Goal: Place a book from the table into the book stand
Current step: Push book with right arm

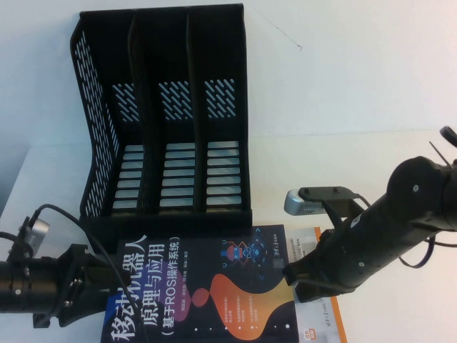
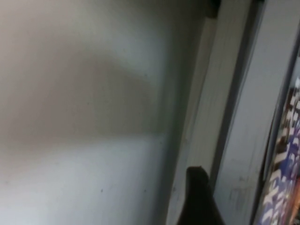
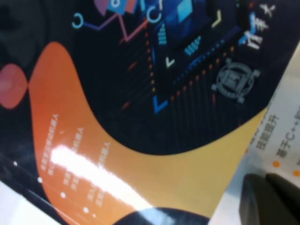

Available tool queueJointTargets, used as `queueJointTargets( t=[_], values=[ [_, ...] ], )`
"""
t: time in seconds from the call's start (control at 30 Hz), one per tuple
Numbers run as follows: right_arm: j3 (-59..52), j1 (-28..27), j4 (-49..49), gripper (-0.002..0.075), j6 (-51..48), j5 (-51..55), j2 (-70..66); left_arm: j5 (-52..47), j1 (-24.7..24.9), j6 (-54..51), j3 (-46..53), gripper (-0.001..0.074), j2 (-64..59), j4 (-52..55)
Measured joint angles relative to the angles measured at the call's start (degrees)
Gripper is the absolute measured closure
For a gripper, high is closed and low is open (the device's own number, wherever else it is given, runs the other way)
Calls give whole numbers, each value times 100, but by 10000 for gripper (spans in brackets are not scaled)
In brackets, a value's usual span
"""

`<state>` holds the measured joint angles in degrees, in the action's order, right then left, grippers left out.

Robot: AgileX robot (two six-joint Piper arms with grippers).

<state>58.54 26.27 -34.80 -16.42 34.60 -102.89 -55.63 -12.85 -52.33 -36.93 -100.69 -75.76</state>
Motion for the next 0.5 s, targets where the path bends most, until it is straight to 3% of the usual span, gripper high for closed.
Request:
queueJointTargets(
  t=[0.5],
  values=[
    [0,66,-352,718,-590,24,-35,-285,0,-520,-36,311,-166,-272]
  ],
)
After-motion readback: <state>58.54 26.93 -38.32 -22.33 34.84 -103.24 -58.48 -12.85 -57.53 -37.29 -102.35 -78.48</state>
